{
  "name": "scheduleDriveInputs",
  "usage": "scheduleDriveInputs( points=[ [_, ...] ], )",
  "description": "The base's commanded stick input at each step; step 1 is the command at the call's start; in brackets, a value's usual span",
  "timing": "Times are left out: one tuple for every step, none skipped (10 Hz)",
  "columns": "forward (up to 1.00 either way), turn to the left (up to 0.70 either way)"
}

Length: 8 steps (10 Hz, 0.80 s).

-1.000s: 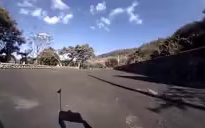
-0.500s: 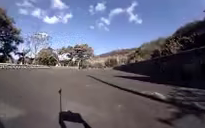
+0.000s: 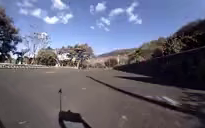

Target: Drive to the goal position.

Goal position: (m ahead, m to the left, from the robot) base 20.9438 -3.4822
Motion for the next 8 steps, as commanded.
scheduleDriveInputs(
  points=[
    [0.7,0.0],
    [0.7,0.0],
    [0.7,0.0],
    [0.7,0.0],
    [0.7,0.0],
    [0.7,0.0],
    [0.7,0.0],
    [0.7,0.0]
  ],
)
